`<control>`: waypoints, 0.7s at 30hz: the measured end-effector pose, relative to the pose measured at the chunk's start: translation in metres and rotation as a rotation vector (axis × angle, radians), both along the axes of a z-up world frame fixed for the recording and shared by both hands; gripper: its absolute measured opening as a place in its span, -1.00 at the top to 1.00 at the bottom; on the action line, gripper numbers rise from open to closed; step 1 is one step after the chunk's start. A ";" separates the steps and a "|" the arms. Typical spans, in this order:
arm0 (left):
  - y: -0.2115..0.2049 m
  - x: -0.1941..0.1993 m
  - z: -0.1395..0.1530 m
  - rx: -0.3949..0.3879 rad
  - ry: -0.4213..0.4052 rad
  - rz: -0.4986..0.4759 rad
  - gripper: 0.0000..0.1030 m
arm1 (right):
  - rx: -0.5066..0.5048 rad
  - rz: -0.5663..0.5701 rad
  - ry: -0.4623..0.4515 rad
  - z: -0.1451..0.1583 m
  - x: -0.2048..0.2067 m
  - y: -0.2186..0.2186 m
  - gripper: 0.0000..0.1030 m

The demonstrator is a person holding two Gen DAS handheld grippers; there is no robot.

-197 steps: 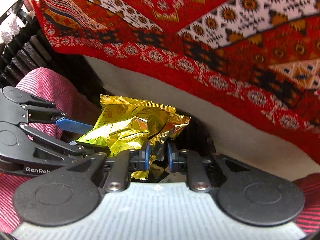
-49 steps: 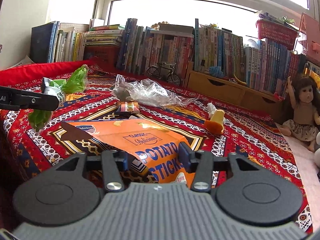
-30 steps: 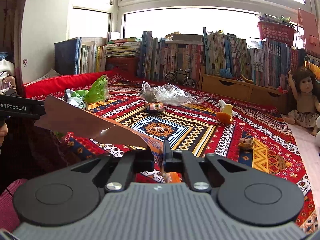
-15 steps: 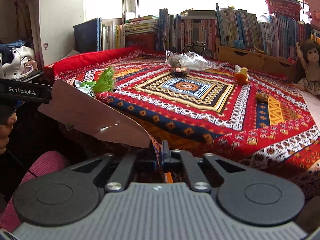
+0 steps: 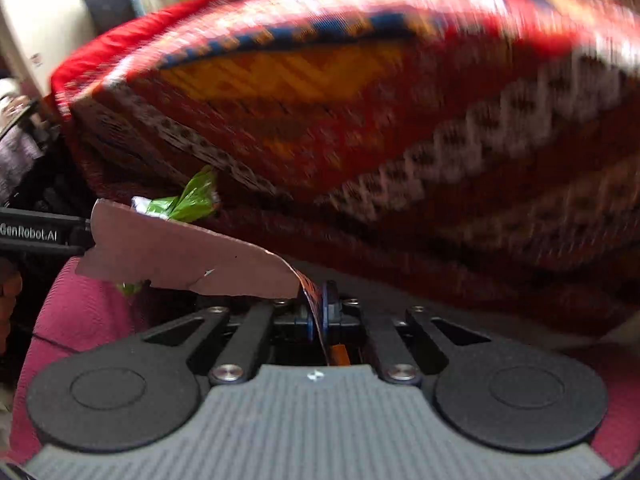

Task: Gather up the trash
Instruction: 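Lower the green wrapper and the potato sticks bag into the black trash bin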

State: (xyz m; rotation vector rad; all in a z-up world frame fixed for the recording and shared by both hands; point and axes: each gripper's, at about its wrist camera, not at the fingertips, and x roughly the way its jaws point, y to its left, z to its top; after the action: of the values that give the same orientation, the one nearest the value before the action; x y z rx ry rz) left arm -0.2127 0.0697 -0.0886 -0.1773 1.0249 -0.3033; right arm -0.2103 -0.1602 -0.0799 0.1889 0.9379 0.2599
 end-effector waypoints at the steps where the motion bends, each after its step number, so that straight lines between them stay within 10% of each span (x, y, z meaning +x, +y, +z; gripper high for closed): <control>1: -0.001 0.003 -0.007 0.012 0.007 0.010 -0.05 | 0.014 -0.019 0.020 -0.007 0.002 -0.002 0.85; 21: -0.013 0.065 -0.175 0.014 0.243 0.173 -0.06 | 0.060 -0.227 0.333 -0.165 0.039 -0.001 0.84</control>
State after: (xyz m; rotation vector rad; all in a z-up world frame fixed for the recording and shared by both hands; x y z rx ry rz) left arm -0.1477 0.0569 -0.2640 -0.2934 1.2428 -0.1189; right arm -0.1711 -0.1611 -0.2445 0.4004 1.2284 0.0457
